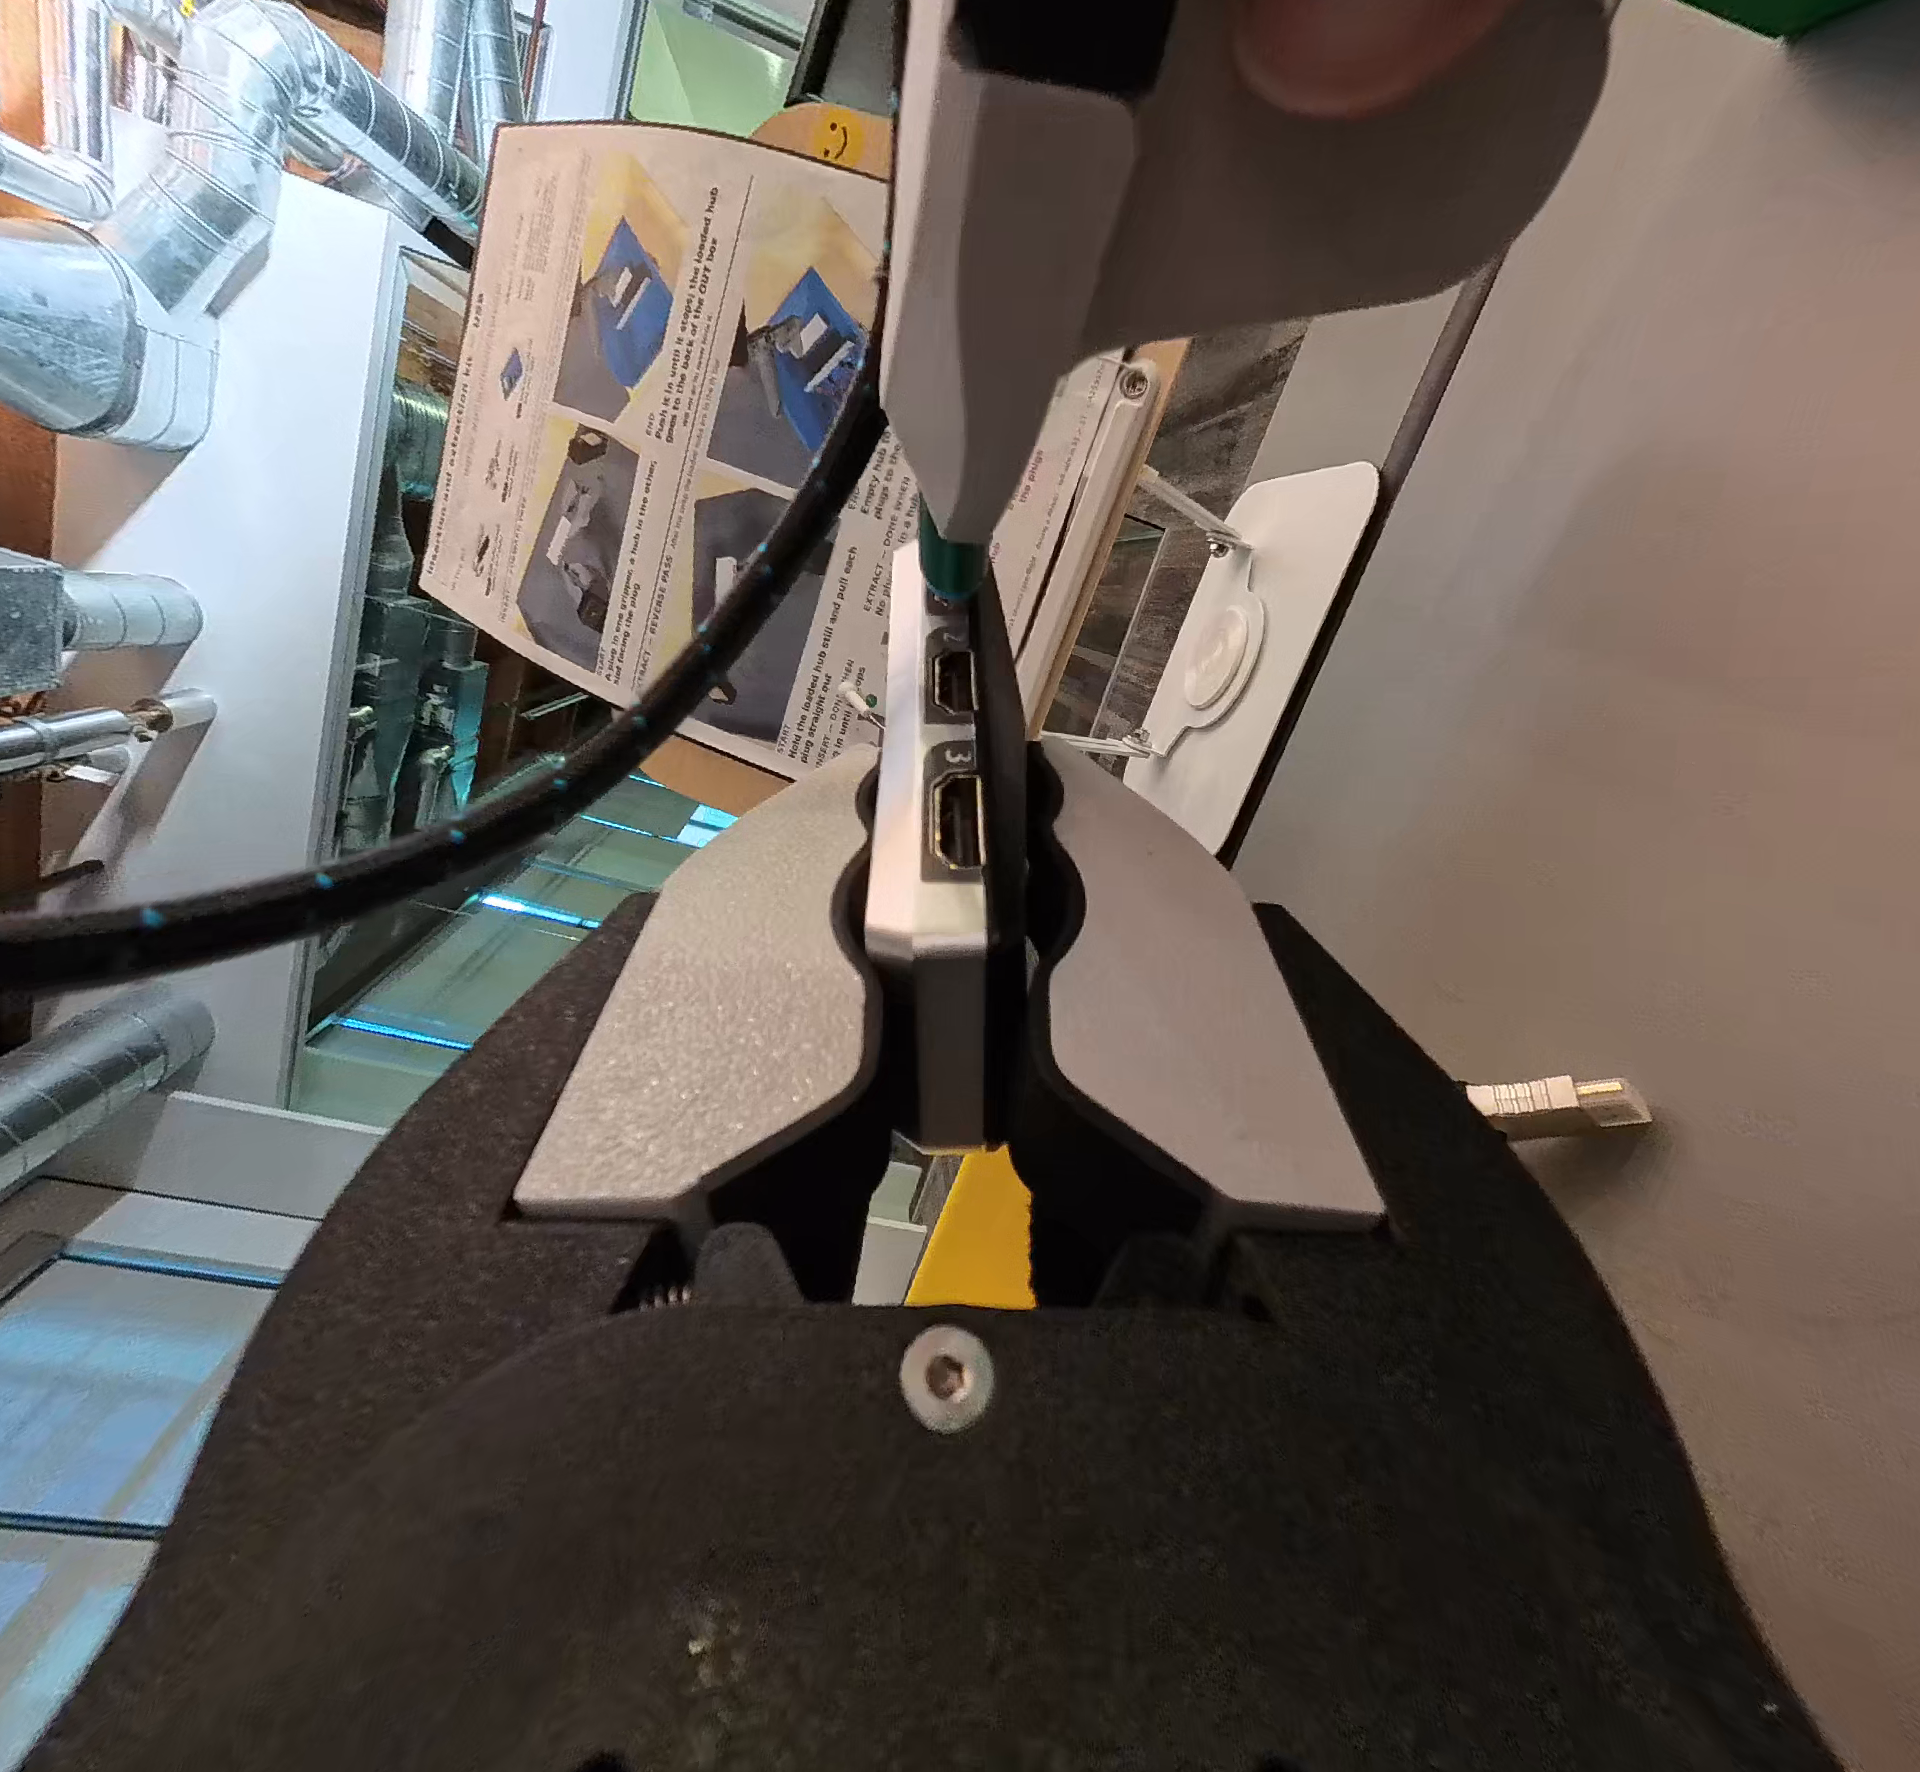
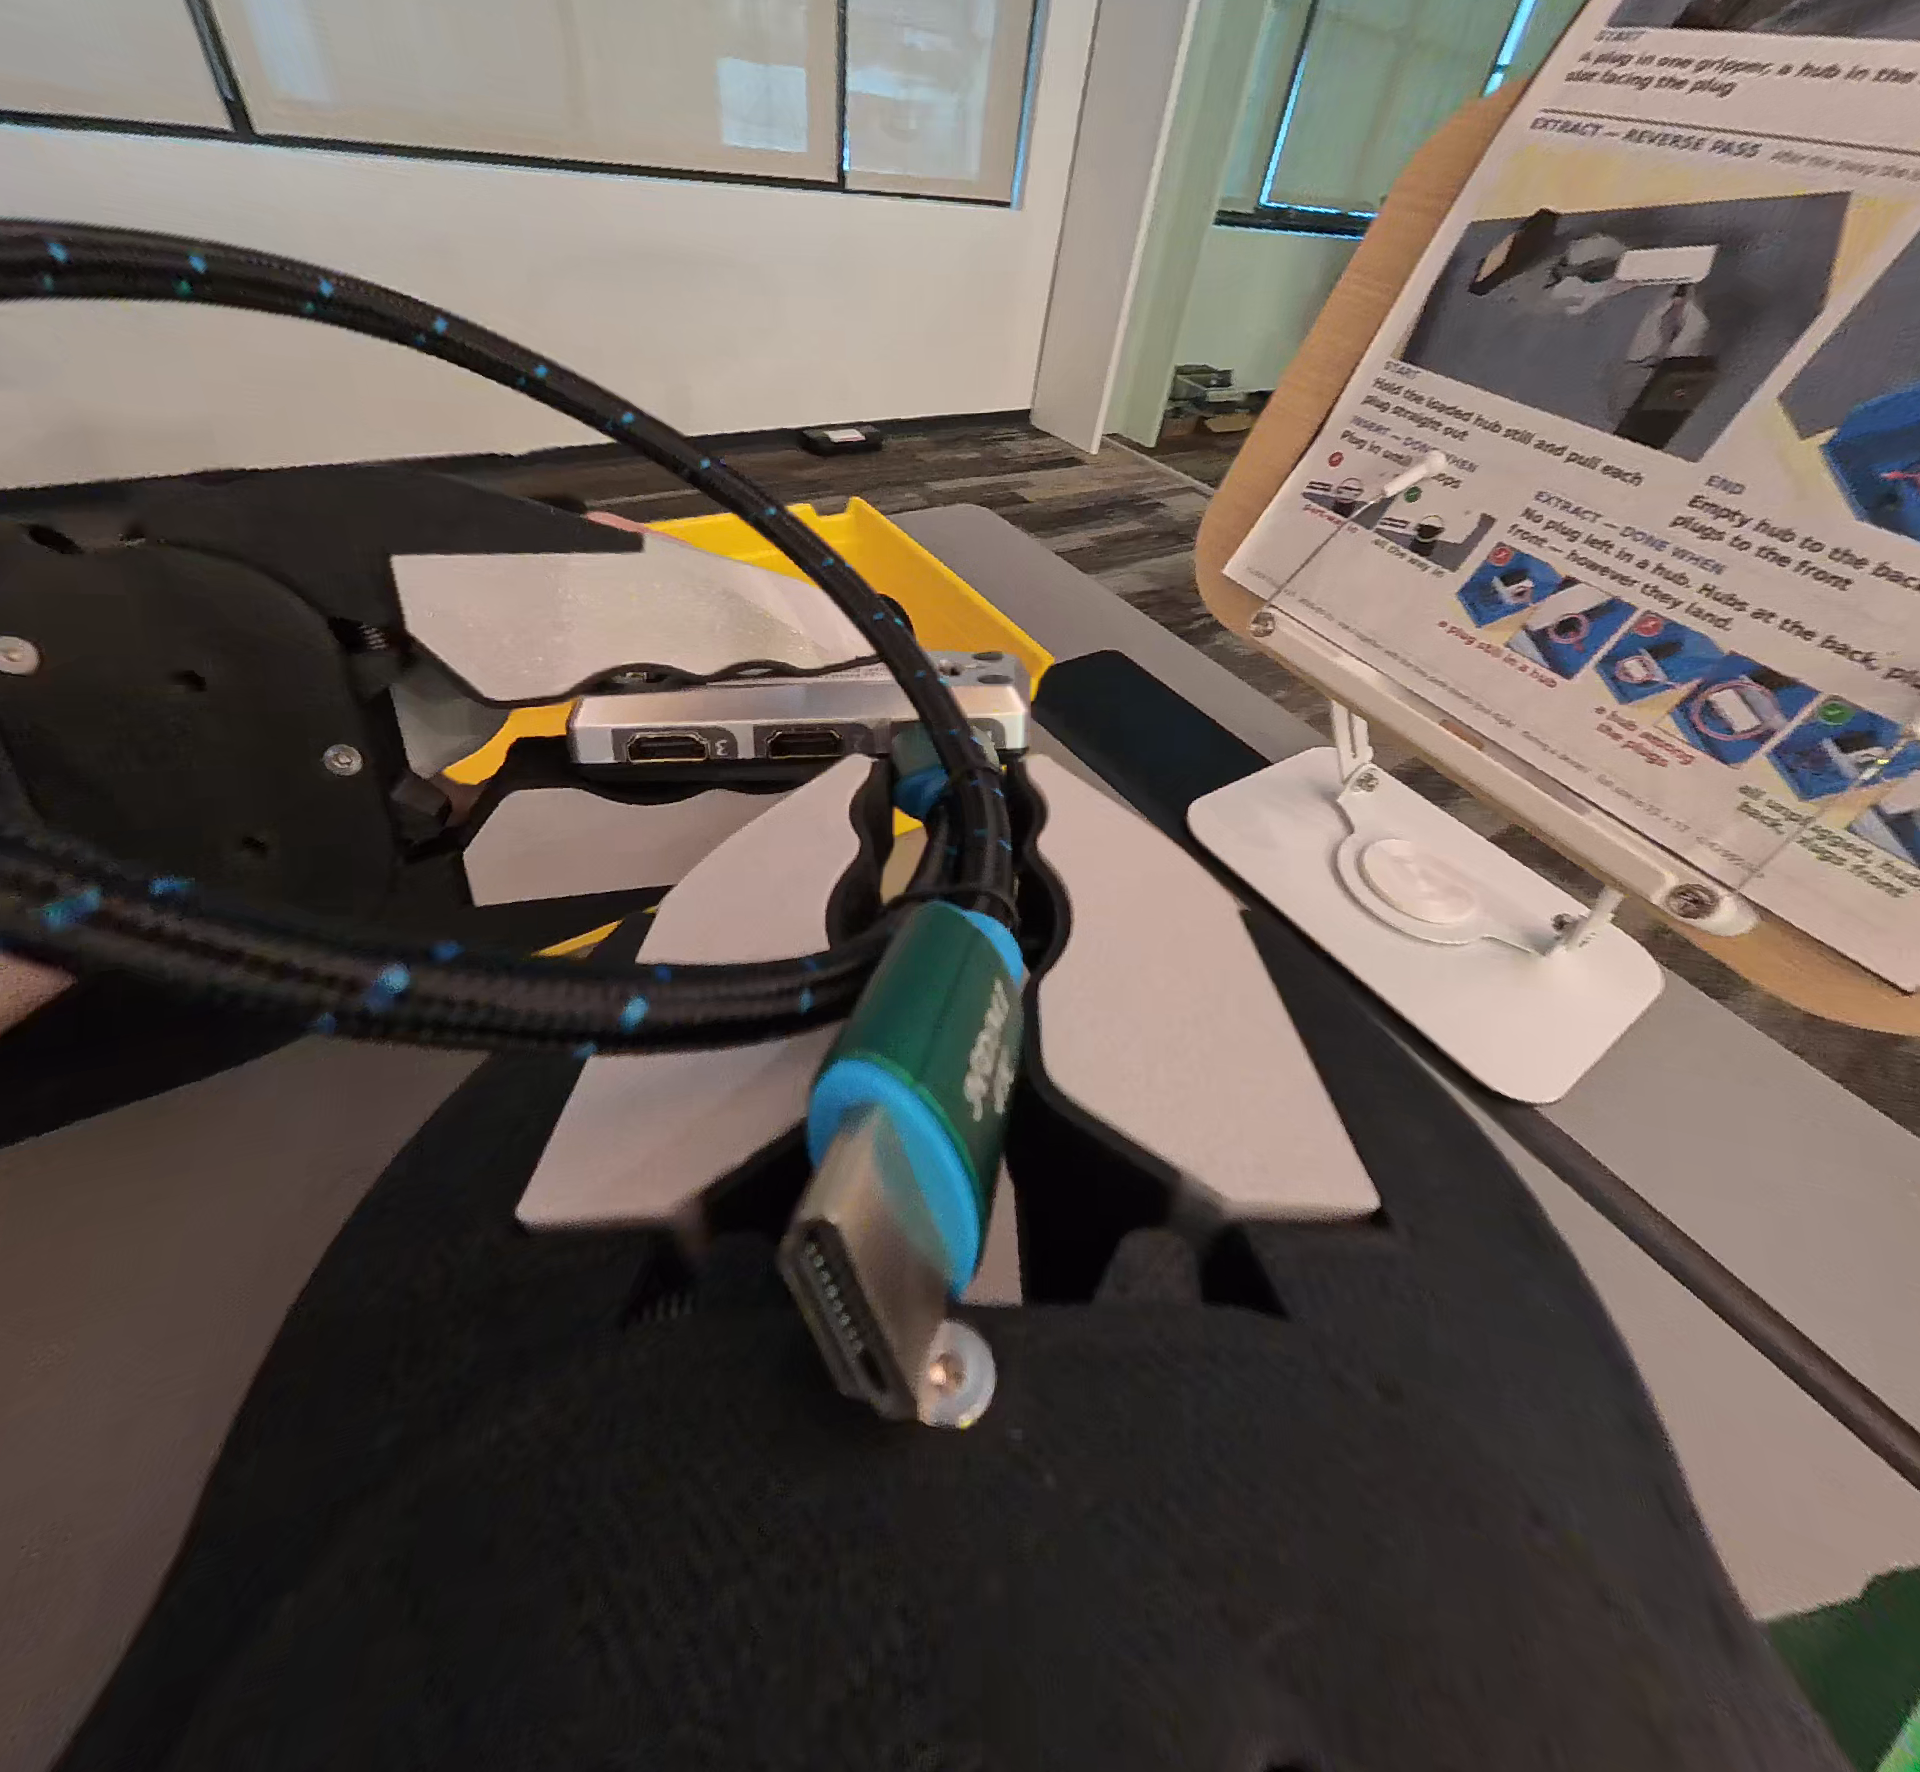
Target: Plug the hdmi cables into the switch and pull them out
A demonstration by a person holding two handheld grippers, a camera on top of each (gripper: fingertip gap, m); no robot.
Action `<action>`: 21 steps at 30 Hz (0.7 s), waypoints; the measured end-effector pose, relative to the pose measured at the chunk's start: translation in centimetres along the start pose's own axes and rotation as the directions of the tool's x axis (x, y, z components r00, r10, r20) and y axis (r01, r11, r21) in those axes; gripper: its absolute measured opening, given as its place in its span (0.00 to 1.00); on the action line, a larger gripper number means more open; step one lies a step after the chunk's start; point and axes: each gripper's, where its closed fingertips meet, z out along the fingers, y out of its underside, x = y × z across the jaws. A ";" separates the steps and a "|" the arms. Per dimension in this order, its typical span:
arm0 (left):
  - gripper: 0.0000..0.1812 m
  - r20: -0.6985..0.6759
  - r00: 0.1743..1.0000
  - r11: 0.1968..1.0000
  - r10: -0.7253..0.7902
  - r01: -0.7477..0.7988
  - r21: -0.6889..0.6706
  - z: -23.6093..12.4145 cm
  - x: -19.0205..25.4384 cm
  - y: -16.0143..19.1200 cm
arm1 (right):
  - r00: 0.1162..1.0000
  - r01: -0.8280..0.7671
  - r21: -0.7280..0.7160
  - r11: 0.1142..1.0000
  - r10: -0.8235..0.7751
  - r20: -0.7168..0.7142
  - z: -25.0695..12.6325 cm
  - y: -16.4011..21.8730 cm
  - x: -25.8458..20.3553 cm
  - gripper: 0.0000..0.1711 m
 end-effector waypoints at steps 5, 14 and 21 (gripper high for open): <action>0.13 -0.009 1.000 1.000 -0.014 0.015 0.014 -0.1 0.0 0.0 | 1.000 -0.013 0.007 1.000 0.013 0.010 -0.1 -0.1 -0.2 0.12; 0.14 0.081 0.993 0.995 0.089 -0.091 0.027 -0.4 -0.4 -0.6 | 0.996 -0.082 0.031 0.996 0.080 0.048 -0.4 -0.4 -0.4 0.11; 0.14 0.090 0.991 0.994 0.099 -0.104 0.045 -0.4 0.1 -1.2 | 0.994 -0.068 0.002 0.998 0.067 0.092 -0.5 -0.1 -0.5 0.12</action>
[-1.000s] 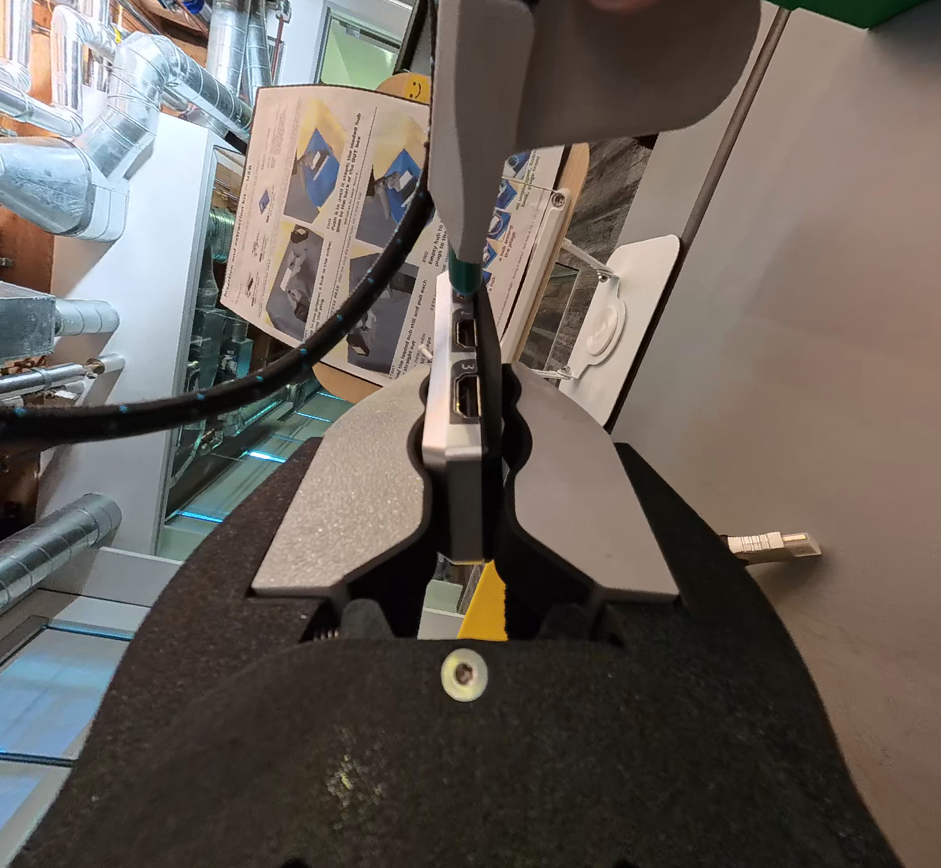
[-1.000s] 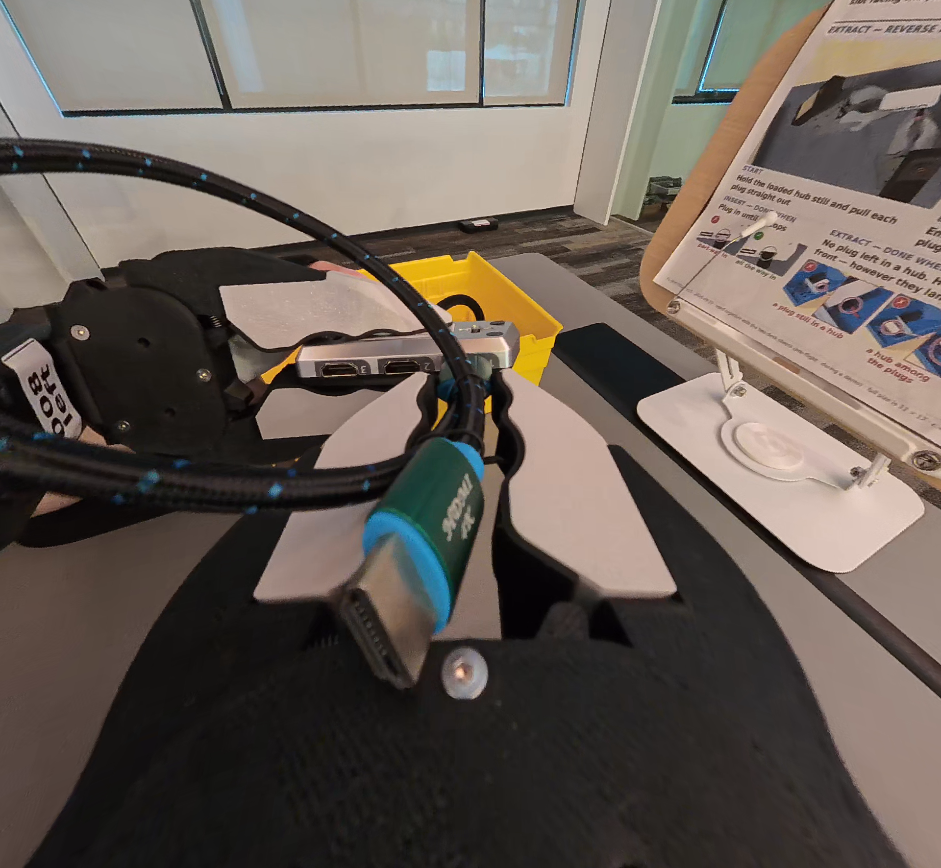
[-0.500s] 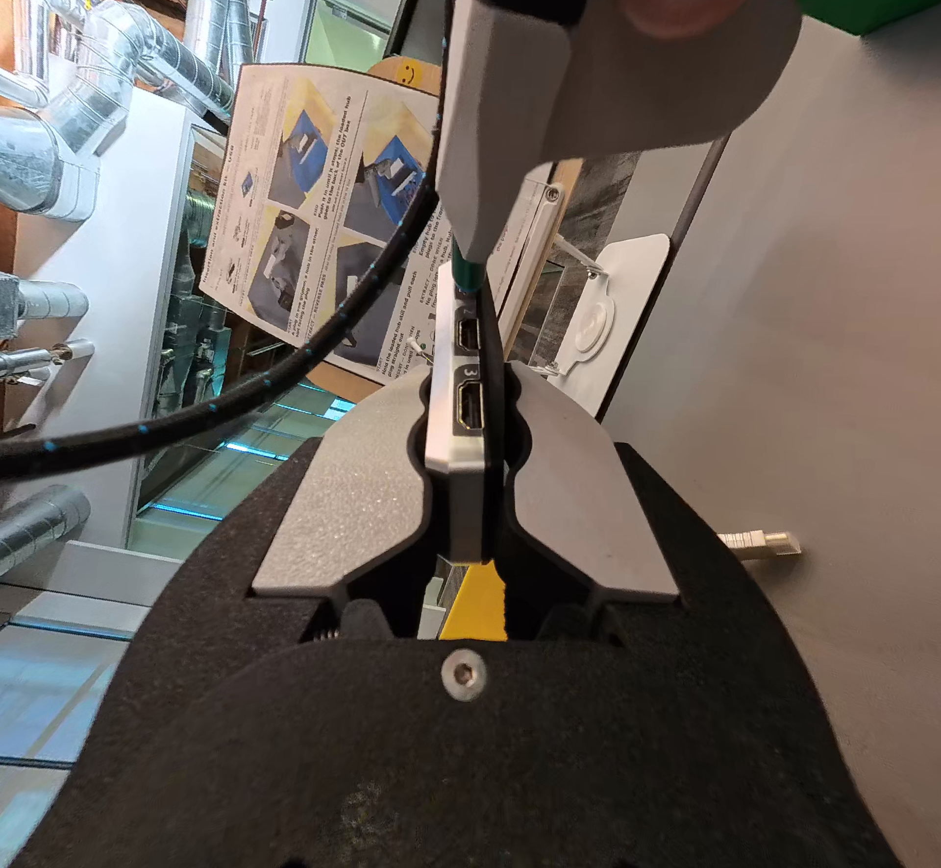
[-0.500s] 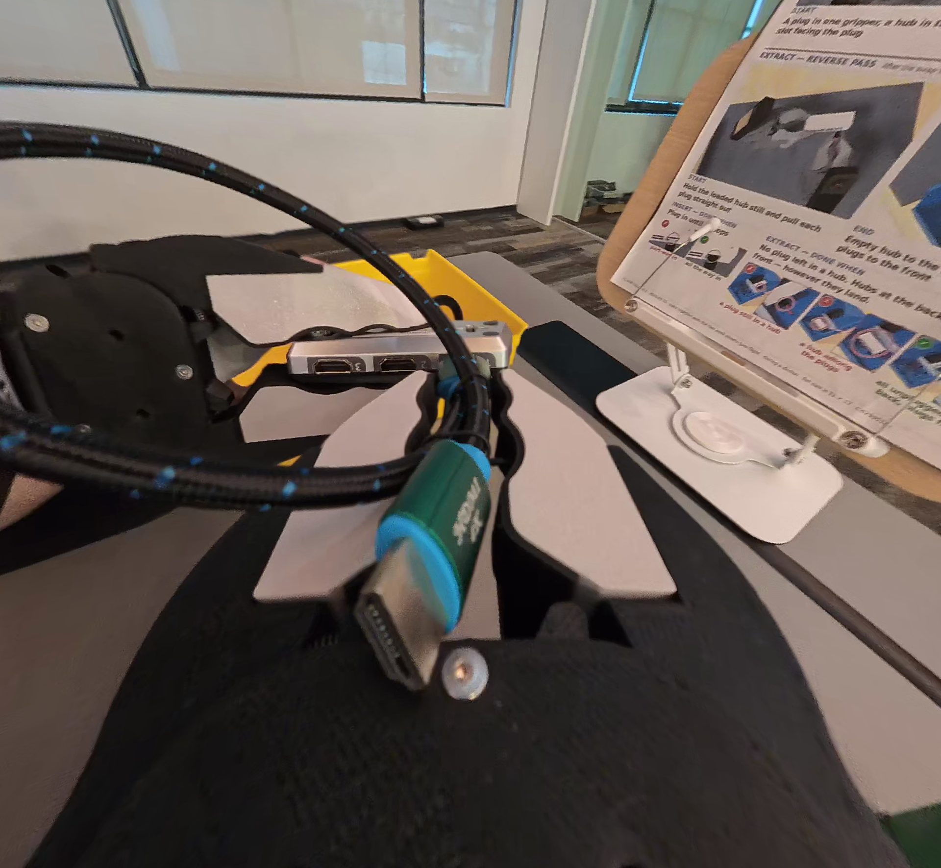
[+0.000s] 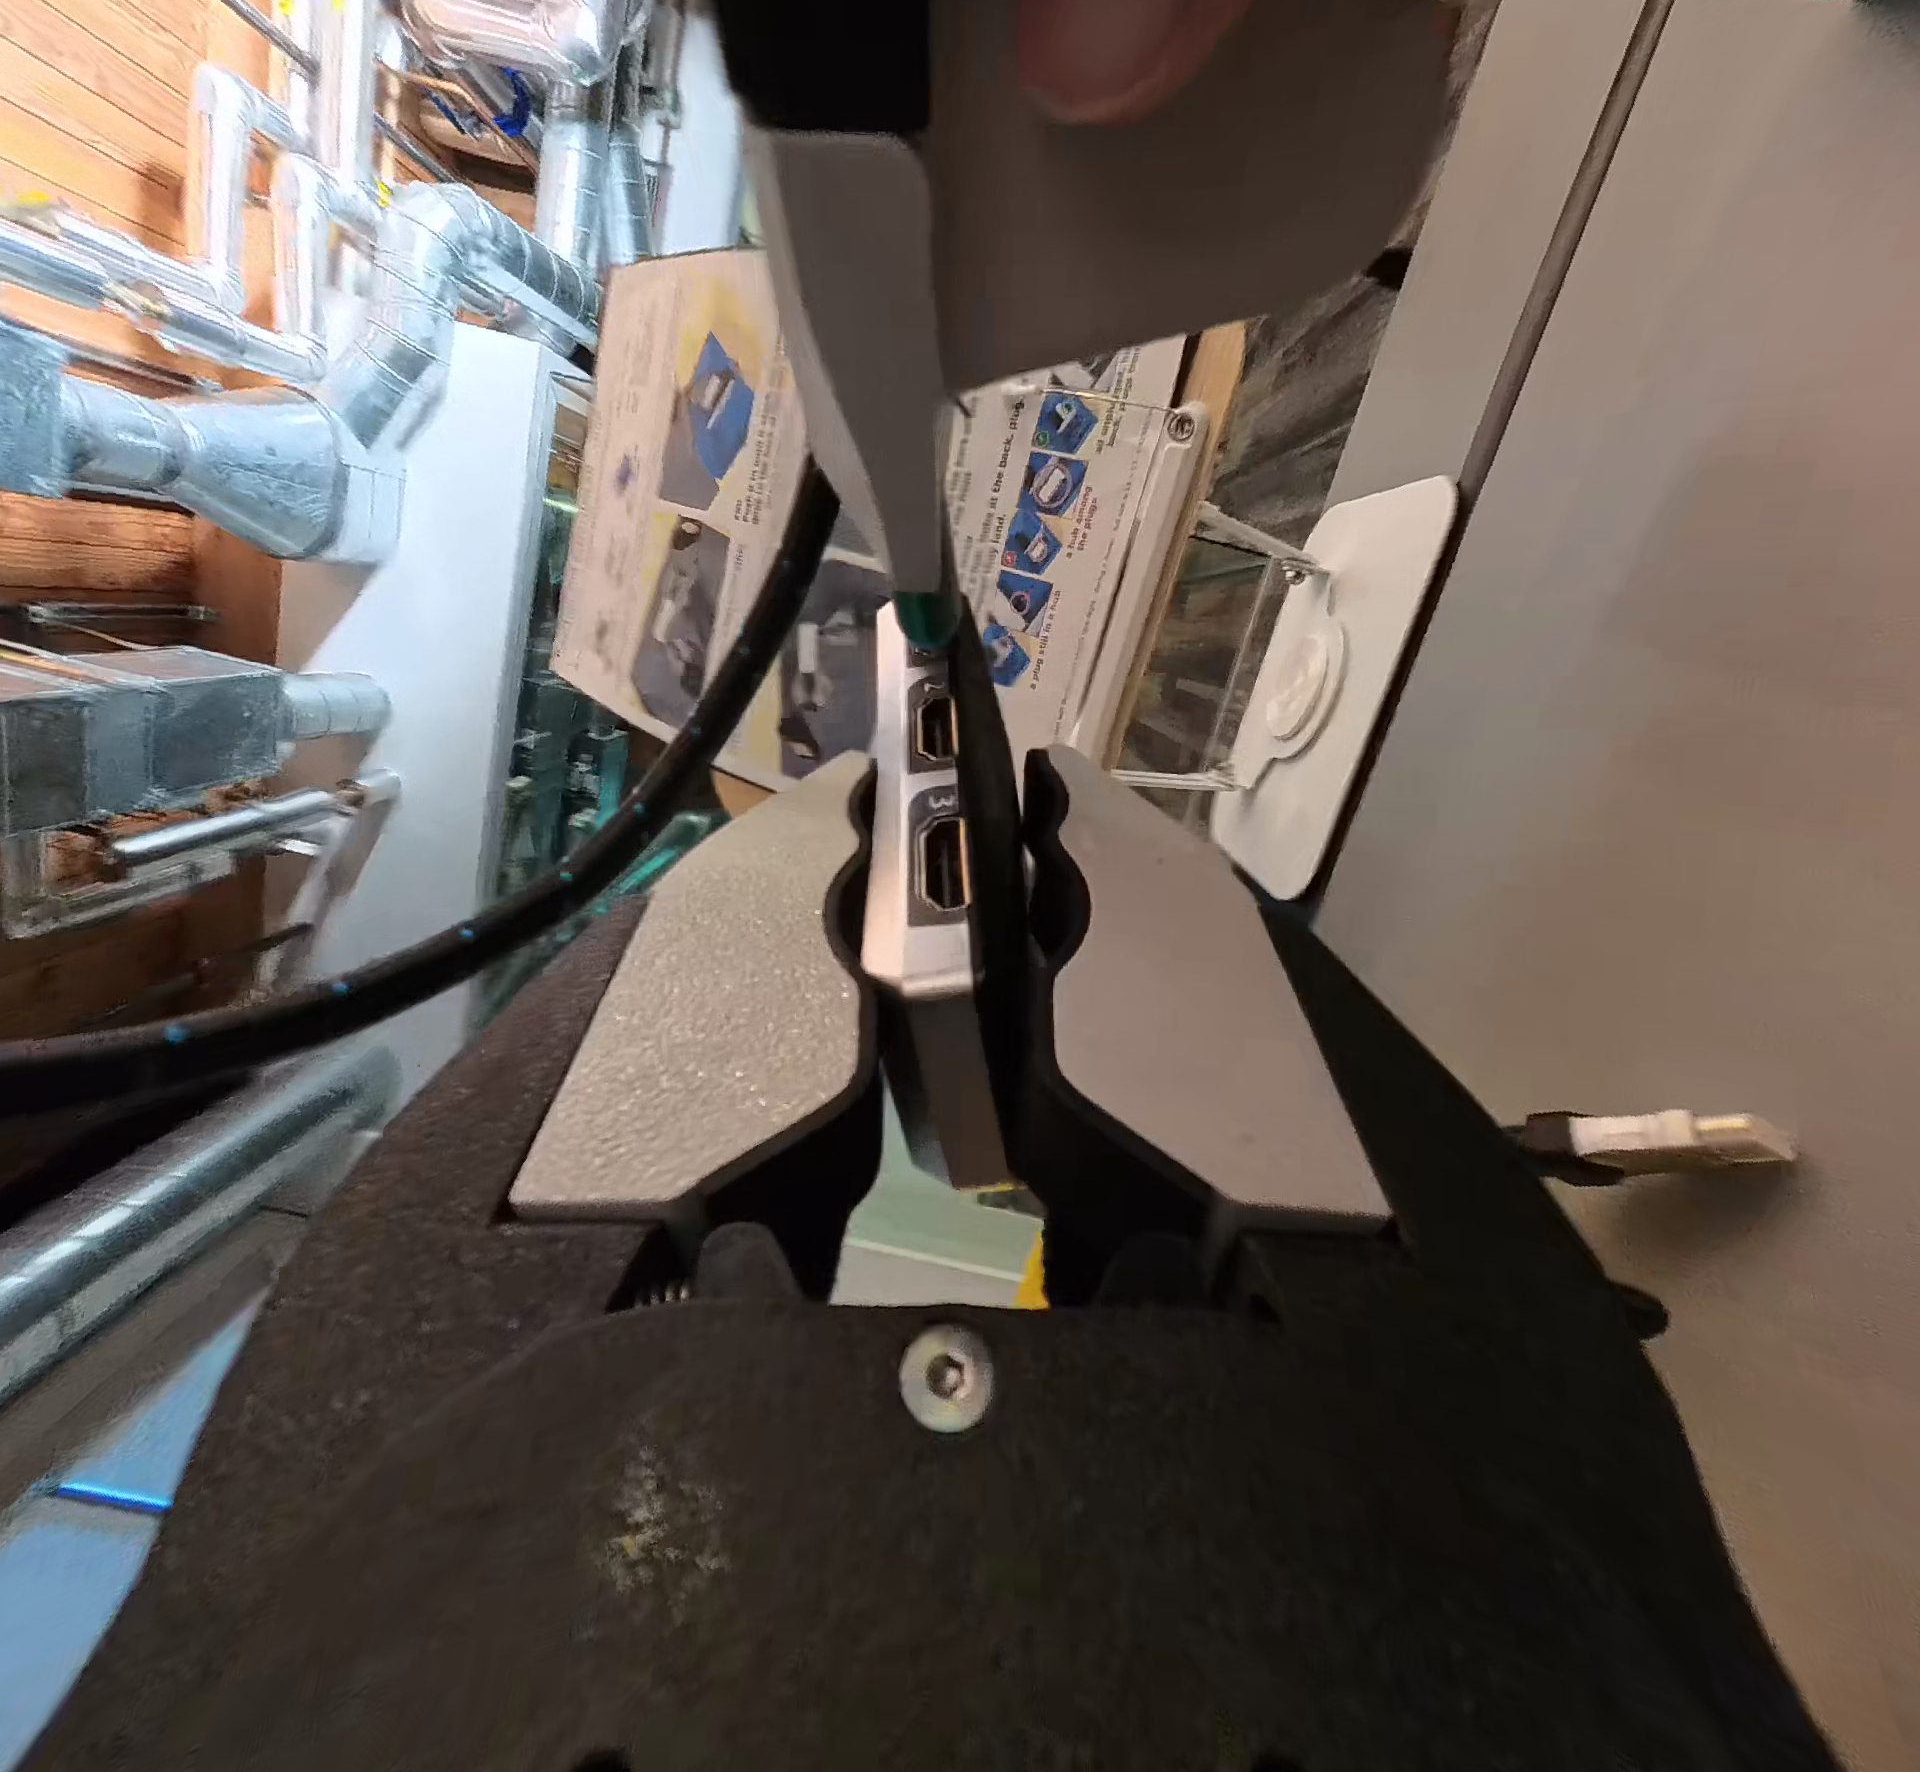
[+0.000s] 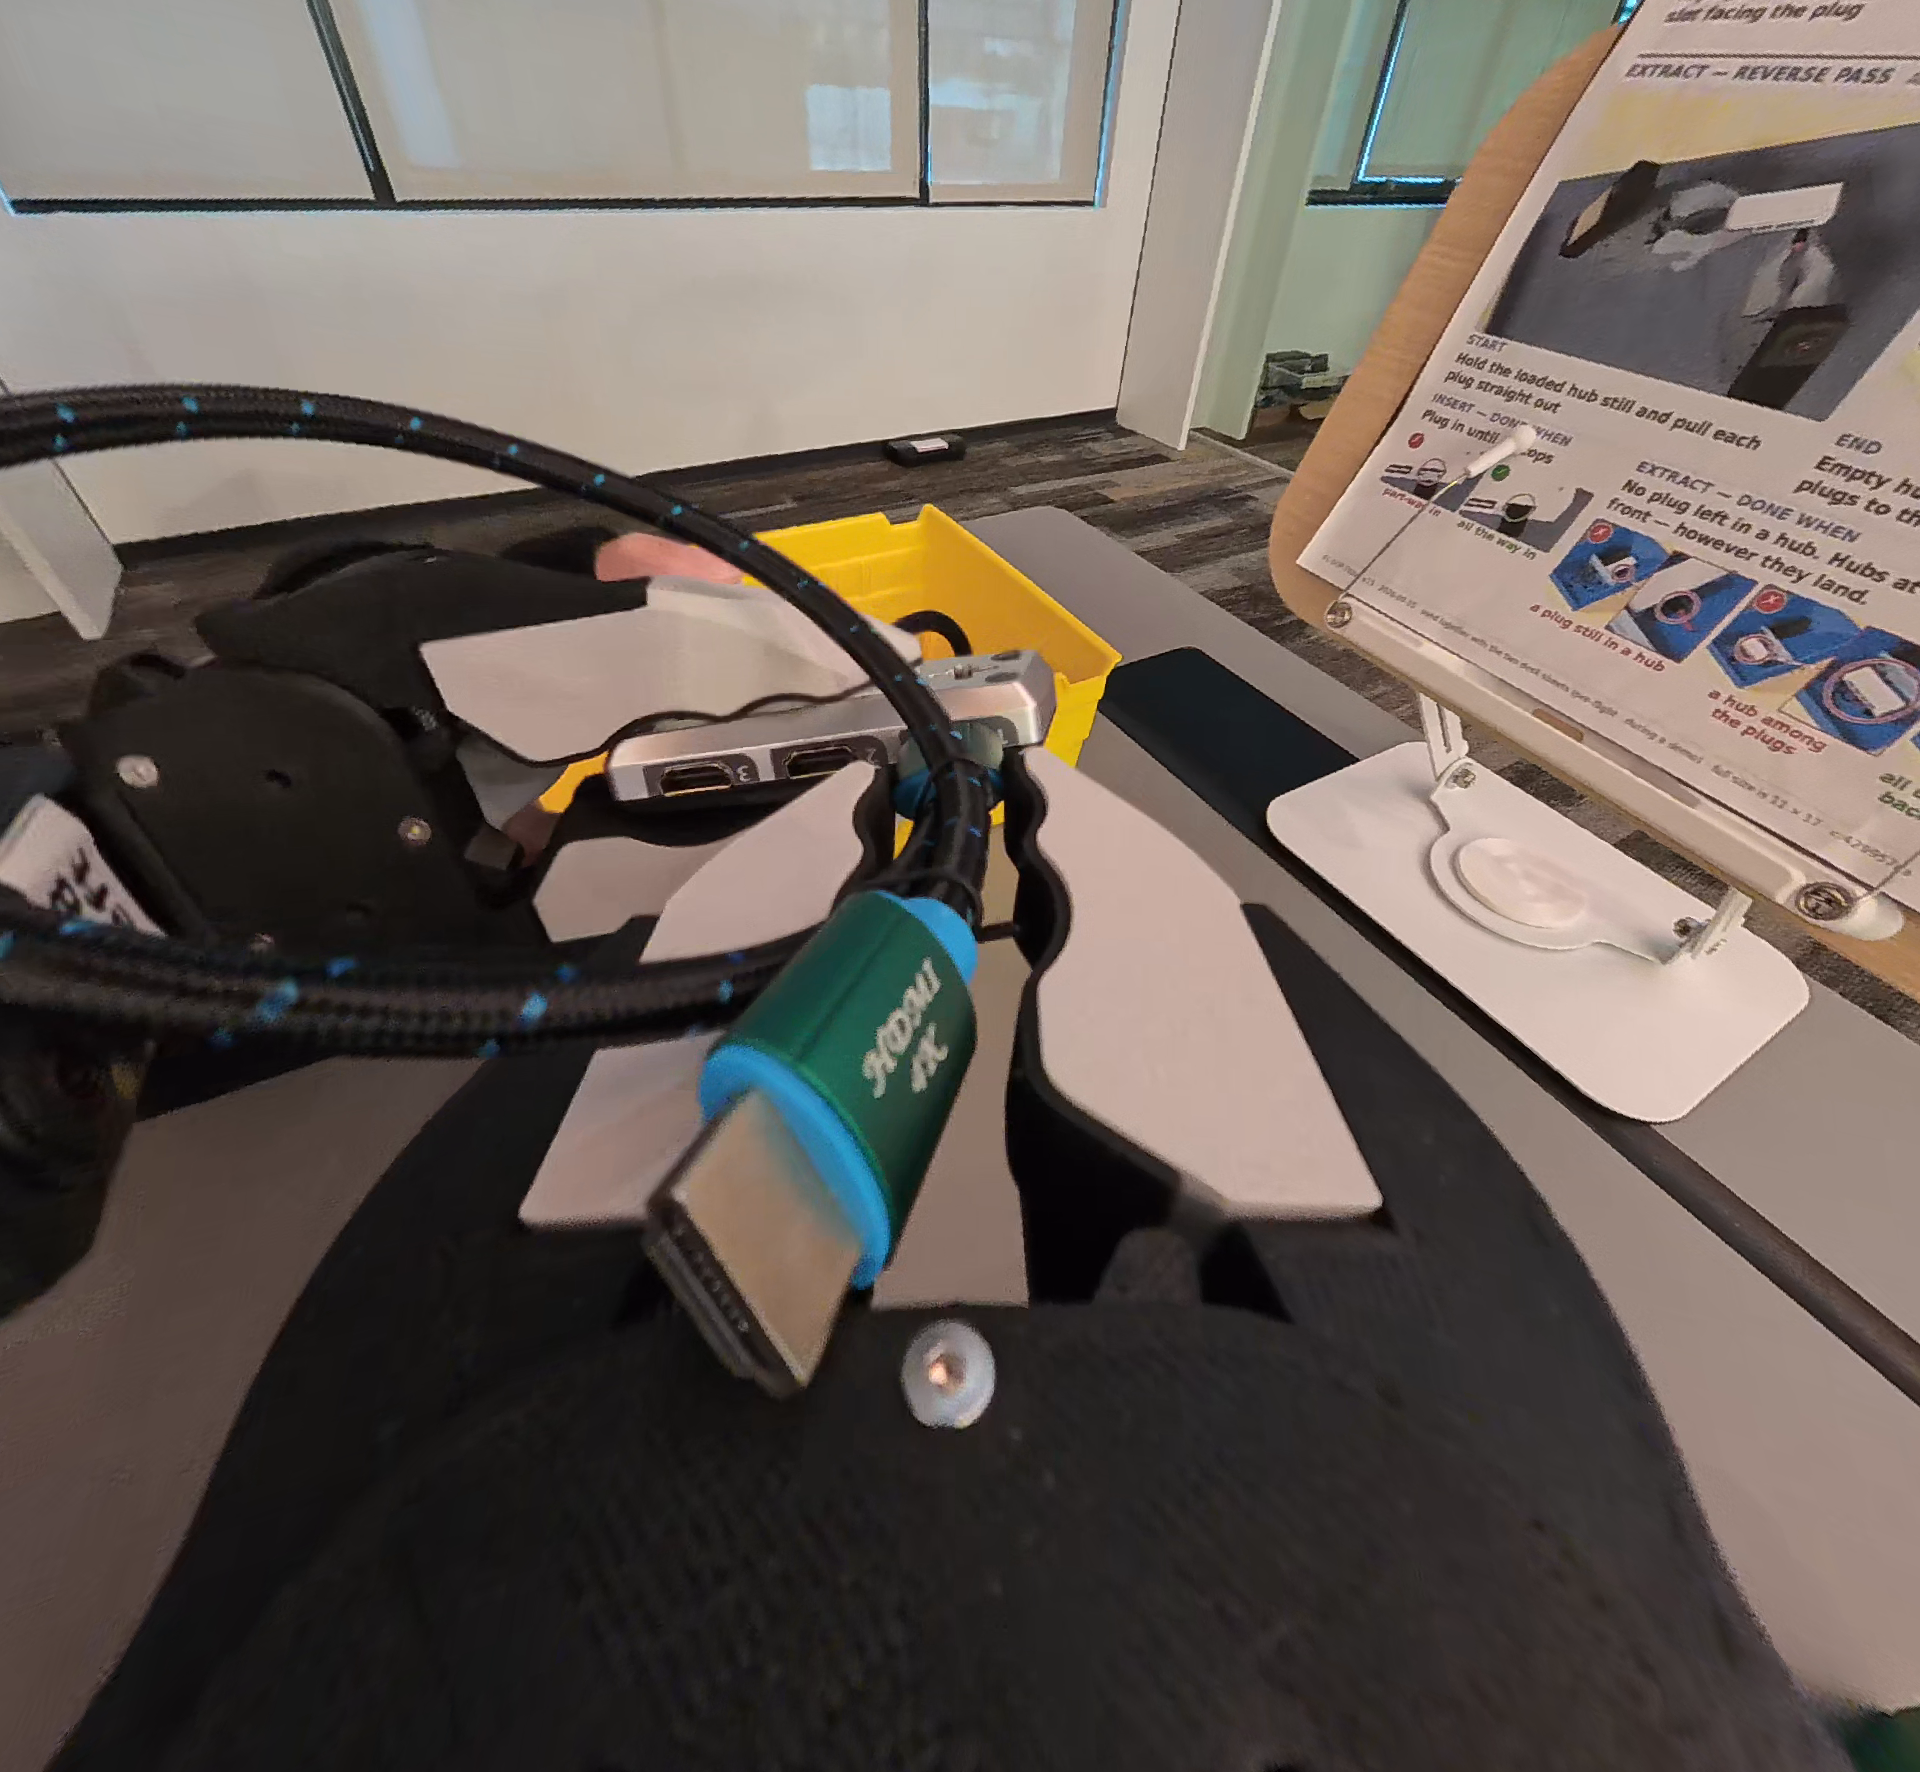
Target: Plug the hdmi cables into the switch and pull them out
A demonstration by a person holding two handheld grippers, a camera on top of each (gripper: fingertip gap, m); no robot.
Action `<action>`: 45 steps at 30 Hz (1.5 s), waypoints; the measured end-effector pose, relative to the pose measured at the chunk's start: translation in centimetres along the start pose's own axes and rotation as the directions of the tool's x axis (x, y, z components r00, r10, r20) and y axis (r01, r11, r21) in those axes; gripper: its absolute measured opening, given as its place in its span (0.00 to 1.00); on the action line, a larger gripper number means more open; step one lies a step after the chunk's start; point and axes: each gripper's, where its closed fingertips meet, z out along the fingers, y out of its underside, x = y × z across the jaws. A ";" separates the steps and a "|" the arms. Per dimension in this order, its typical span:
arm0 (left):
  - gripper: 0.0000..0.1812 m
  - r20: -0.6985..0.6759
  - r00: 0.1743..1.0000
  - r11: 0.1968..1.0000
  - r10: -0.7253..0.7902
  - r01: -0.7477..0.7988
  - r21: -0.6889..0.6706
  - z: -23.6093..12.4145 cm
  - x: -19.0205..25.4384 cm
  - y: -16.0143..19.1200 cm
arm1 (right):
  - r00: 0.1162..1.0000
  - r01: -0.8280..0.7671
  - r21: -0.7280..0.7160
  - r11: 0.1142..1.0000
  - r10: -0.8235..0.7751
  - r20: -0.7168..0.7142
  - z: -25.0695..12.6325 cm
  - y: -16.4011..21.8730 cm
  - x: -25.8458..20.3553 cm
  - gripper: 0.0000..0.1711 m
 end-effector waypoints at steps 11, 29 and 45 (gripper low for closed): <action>0.14 -0.110 0.991 0.997 -0.081 0.082 0.002 0.5 1.4 0.8 | 0.996 -0.058 -0.048 0.997 0.061 0.063 0.3 1.5 0.4 0.11; 0.13 -0.151 0.981 0.990 -0.125 0.114 -0.079 0.8 2.0 1.2 | 0.996 -0.026 -0.063 0.998 0.020 -0.084 0.5 1.9 1.2 0.11; 0.14 -0.164 0.976 0.989 -0.147 0.142 -0.039 0.5 1.5 0.6 | 0.999 -0.042 -0.081 0.996 0.040 -0.028 -0.3 1.2 0.6 0.11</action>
